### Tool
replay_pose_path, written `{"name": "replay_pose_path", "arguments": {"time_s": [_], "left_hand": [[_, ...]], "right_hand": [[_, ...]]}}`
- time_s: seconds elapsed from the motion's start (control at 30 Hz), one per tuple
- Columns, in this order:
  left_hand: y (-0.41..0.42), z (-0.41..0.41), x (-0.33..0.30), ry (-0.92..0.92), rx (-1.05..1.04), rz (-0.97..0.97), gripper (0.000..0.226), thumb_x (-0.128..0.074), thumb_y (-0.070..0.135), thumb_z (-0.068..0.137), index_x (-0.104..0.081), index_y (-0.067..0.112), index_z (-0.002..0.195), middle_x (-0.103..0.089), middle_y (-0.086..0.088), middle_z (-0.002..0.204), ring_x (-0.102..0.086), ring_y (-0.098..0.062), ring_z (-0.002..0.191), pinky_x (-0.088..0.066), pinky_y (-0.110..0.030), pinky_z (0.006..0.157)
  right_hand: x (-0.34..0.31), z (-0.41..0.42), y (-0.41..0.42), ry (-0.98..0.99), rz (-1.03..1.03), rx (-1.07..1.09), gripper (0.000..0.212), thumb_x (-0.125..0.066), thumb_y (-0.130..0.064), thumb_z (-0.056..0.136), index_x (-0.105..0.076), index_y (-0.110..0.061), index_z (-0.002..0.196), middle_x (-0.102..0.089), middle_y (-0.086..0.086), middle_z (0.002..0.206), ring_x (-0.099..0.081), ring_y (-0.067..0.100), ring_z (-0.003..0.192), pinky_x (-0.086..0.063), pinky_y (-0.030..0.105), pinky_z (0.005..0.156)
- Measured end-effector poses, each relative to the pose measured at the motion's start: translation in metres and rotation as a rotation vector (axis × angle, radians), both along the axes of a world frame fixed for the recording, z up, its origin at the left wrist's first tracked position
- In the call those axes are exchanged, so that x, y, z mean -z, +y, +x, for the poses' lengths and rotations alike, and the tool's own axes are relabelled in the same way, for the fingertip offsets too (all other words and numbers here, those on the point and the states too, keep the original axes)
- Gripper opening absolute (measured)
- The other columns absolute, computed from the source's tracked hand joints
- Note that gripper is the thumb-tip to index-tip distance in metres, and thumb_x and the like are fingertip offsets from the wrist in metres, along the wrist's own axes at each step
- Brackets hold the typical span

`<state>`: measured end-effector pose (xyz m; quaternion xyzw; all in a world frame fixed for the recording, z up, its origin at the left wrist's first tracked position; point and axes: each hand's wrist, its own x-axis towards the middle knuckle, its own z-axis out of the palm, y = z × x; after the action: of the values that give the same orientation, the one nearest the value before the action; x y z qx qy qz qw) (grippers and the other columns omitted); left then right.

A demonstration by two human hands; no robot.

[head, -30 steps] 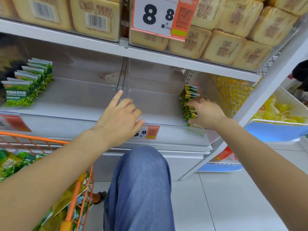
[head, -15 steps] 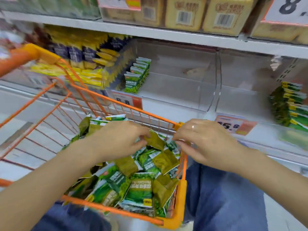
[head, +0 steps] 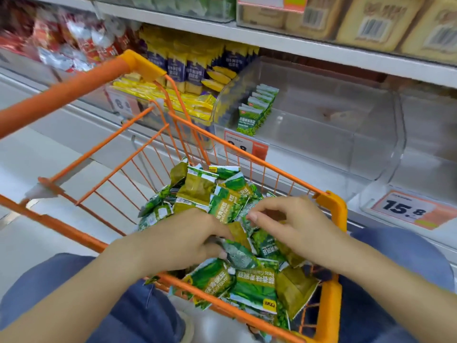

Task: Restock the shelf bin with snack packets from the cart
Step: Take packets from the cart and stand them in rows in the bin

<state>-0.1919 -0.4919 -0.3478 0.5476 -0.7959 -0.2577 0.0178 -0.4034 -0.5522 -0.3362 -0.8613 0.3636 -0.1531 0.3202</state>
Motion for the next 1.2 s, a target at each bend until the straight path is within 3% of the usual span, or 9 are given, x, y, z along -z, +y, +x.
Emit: {"name": "replay_pose_path", "arguments": {"time_s": [0.27,0.43,0.57,0.7,0.77,0.83,0.93,1.07,1.2], "left_hand": [[-0.021,0.004,-0.047,0.778,-0.160,-0.180,0.039,-0.057,0.006,0.068,-0.075,0.034,0.089,-0.063,0.022,0.115,-0.052,0.003,0.118,-0.040,-0.010,0.094],[-0.054,0.005,-0.061,1.028,-0.309,-0.339,0.035,-0.057,-0.005,0.083,-0.074,0.025,0.091,-0.065,0.014,0.115,-0.058,0.001,0.111,-0.048,-0.015,0.079],[-0.094,0.017,-0.045,0.650,-0.513,-0.482,0.027,-0.052,0.020,0.098,-0.061,0.027,0.122,-0.058,0.009,0.126,-0.053,-0.009,0.115,-0.045,-0.032,0.095],[-0.129,0.033,-0.012,0.033,-0.512,-0.438,0.060,-0.022,0.057,0.098,-0.031,0.026,0.148,-0.030,0.002,0.154,-0.013,-0.018,0.146,-0.004,-0.041,0.119],[-0.136,0.039,0.002,-0.002,-0.512,-0.393,0.069,-0.013,0.064,0.094,-0.019,0.027,0.152,-0.025,0.003,0.157,-0.007,-0.016,0.148,0.004,-0.042,0.118],[-0.138,0.040,0.011,-0.011,-0.510,-0.421,0.070,-0.012,0.065,0.094,-0.015,0.028,0.152,-0.026,0.005,0.157,-0.010,-0.014,0.147,0.005,-0.043,0.118],[-0.138,0.037,0.015,-0.007,-0.538,-0.460,0.071,-0.009,0.062,0.091,-0.016,0.027,0.153,-0.028,0.005,0.156,-0.014,-0.014,0.146,0.005,-0.042,0.119],[-0.138,0.035,0.016,0.000,-0.548,-0.453,0.070,-0.007,0.061,0.091,-0.012,0.028,0.153,-0.023,0.007,0.157,-0.010,-0.012,0.146,0.006,-0.042,0.119],[-0.139,0.037,0.018,-0.071,-0.517,-0.436,0.072,-0.002,0.061,0.091,-0.003,0.027,0.155,-0.015,0.007,0.160,-0.004,-0.012,0.147,0.008,-0.042,0.119]], "right_hand": [[-0.028,0.017,-0.018,-0.334,1.005,-0.038,0.034,-0.064,-0.045,0.081,-0.075,-0.016,0.096,-0.073,0.005,0.099,-0.069,0.018,0.086,-0.055,0.030,0.075],[-0.036,0.024,-0.047,-0.471,0.954,0.025,0.060,-0.083,-0.037,0.064,-0.067,0.001,0.108,-0.067,0.021,0.109,-0.061,0.028,0.096,-0.042,0.040,0.090],[-0.049,0.036,-0.067,-0.574,0.813,0.147,0.034,-0.077,-0.016,0.071,-0.071,-0.002,0.101,-0.073,0.014,0.095,-0.069,0.020,0.082,-0.054,0.028,0.079],[-0.045,0.046,-0.109,-0.581,0.569,0.417,0.018,-0.073,-0.010,0.078,-0.072,-0.007,0.095,-0.074,0.014,0.094,-0.070,0.024,0.083,-0.056,0.035,0.084],[-0.036,0.052,-0.134,-0.564,0.508,0.546,0.015,-0.075,-0.012,0.078,-0.073,-0.006,0.092,-0.073,0.014,0.091,-0.068,0.020,0.080,-0.055,0.030,0.086],[-0.024,0.060,-0.160,-0.494,0.483,0.633,0.031,-0.077,-0.017,0.078,-0.070,0.004,0.100,-0.070,0.019,0.093,-0.060,0.014,0.073,-0.050,0.008,0.063],[-0.009,0.077,-0.193,-0.373,0.497,0.712,0.028,-0.079,-0.021,0.077,-0.065,-0.003,0.093,-0.053,0.010,0.074,-0.044,0.010,0.058,-0.036,0.011,0.039],[0.012,0.096,-0.227,-0.208,0.487,0.777,0.025,-0.080,-0.017,0.077,-0.065,-0.002,0.089,-0.068,0.020,0.092,-0.057,0.022,0.074,-0.055,0.042,0.084],[0.019,0.110,-0.240,-0.068,0.476,0.791,0.034,-0.080,-0.026,0.076,-0.050,-0.011,0.072,-0.062,0.006,0.064,-0.061,0.017,0.061,-0.056,0.038,0.087]]}}
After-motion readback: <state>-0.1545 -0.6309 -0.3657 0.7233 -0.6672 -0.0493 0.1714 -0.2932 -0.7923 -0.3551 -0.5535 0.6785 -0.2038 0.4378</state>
